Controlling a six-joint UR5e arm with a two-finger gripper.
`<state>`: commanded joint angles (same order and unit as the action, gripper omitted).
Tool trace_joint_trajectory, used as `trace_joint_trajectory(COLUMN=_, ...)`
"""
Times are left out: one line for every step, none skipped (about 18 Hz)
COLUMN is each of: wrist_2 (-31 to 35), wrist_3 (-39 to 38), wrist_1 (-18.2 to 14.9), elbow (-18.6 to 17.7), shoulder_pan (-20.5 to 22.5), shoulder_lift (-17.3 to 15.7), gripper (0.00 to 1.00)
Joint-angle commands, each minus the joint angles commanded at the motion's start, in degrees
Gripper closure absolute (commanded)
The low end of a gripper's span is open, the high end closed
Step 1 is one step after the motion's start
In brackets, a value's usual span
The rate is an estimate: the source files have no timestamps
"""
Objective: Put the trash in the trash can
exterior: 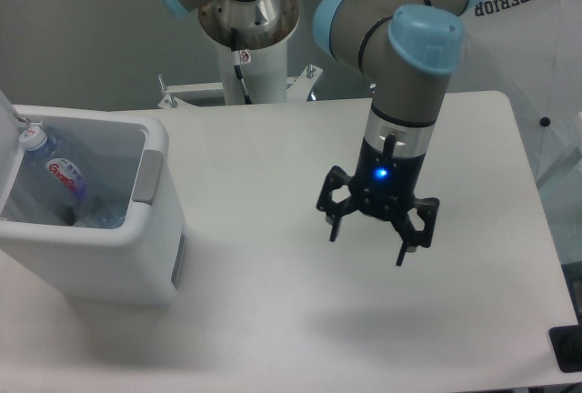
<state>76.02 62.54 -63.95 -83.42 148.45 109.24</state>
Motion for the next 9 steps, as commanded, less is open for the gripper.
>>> trace_joint_trajectory(wrist_2=0.9, wrist_3=4.1, wrist_1=-2.7, elbow=0.6, shoulder_pan=0.0, shoulder_lift=0.0, gripper=0.00)
trace_joint_trajectory(wrist_2=1.8, wrist_3=7.6, wrist_1=-4.7, elbow=0.9, shoulder_pan=0.0, shoulder_lift=-0.1, gripper=0.00)
trace_joint_trajectory(wrist_2=2.6, wrist_3=9.7, wrist_1=-5.7, elbow=0.8, shoulder_pan=0.1, shoulder_lift=-0.3, gripper=0.00)
trace_joint_trajectory(wrist_2=3.1, wrist_3=10.2, wrist_1=-6.4, elbow=0.6, shoulder_pan=0.2, shoulder_lift=-0.4, gripper=0.00)
trace_joint_trajectory(wrist_2=3.2, wrist_3=10.3, wrist_1=-6.8, elbow=0.5, shoulder_pan=0.2, shoulder_lift=-0.5, gripper=0.00)
trace_joint_trajectory(wrist_2=3.3, wrist_3=10.3, wrist_1=-6.8, elbow=0.5, shoulder_pan=0.2, shoulder_lift=-0.6, gripper=0.00)
trace_joint_trajectory(wrist_2=3.3, wrist_3=10.3, wrist_1=-6.8, elbow=0.5, shoulder_pan=0.1, shoulder_lift=-0.5, gripper=0.00)
trace_joint_trajectory(wrist_2=3.3, wrist_3=10.3, wrist_1=-6.8, elbow=0.5, shoulder_pan=0.1, shoulder_lift=-0.5, gripper=0.00)
trace_joint_trajectory(wrist_2=3.4, wrist_3=10.3, wrist_1=-6.8, elbow=0.5, shoulder_pan=0.1, shoulder_lift=-0.6, gripper=0.00)
